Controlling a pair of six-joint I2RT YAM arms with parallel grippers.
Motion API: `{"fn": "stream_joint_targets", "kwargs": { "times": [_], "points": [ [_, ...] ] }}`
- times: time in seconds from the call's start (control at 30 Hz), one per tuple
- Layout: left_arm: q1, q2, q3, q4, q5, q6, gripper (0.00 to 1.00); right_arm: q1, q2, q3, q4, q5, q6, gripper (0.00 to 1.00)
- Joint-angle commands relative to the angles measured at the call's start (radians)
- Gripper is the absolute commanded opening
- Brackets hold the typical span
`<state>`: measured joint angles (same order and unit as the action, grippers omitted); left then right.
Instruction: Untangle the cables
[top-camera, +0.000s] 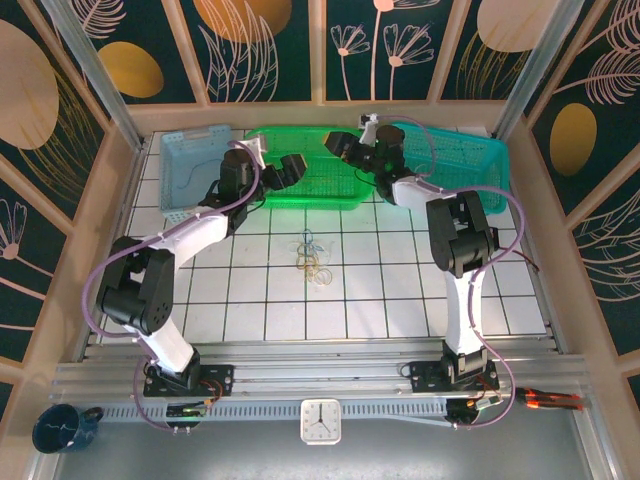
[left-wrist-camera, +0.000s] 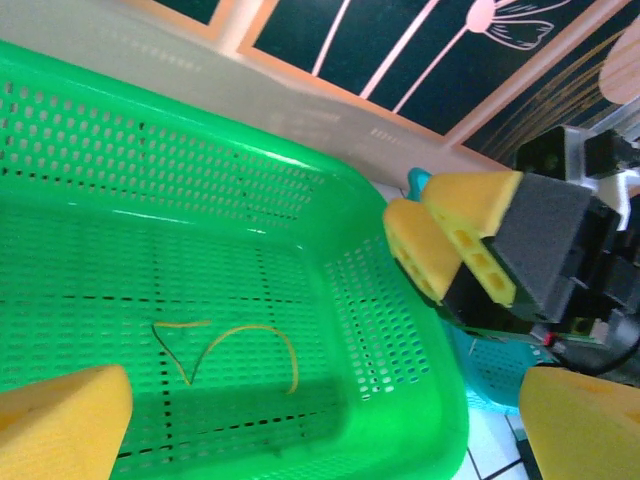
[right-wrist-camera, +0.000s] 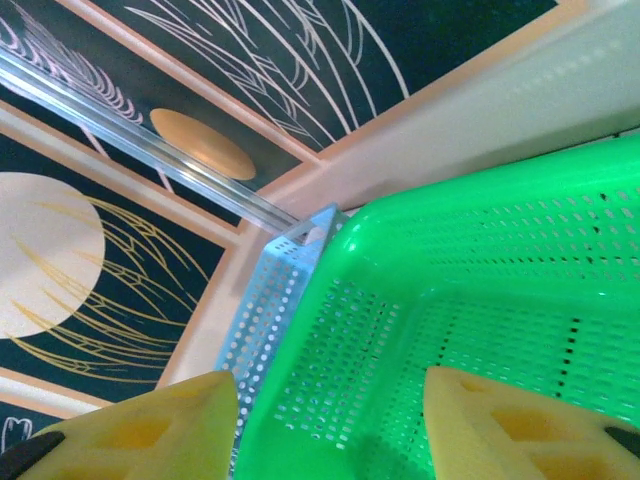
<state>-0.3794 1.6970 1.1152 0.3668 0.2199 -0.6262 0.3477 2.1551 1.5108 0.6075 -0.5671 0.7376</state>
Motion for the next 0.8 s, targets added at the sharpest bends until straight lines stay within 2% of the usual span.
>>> {"fn": "stream_joint_targets", "kwargs": {
  "times": [0.0, 0.23, 0.33, 0.5, 0.77],
  "points": [
    [0.002, 0.01, 0.059, -0.019, 0.055, 0.039, 0.99, -0.015, -0.072, 0.049, -0.089, 0.032, -0.061, 0.52],
    [0.002, 0.023, 0.059, -0.051, 0.031, 0.039, 0.99, -0.12, -0.093, 0.066, -0.117, 0.006, 0.004, 0.52],
    [0.002, 0.022, 0.076, -0.163, 0.018, 0.045, 0.99, -0.156, -0.114, 0.092, -0.168, 0.016, 0.013, 0.52],
    [0.002, -0.019, 0.092, -0.383, 0.018, 0.058, 0.99, -0.178, -0.137, 0.157, -0.36, 0.064, -0.055, 0.52],
    [-0.006, -0.037, 0.033, -0.489, 0.051, 0.016, 0.99, -0.189, -0.221, 0.074, -0.452, 0.114, -0.083, 0.52]
  ]
}}
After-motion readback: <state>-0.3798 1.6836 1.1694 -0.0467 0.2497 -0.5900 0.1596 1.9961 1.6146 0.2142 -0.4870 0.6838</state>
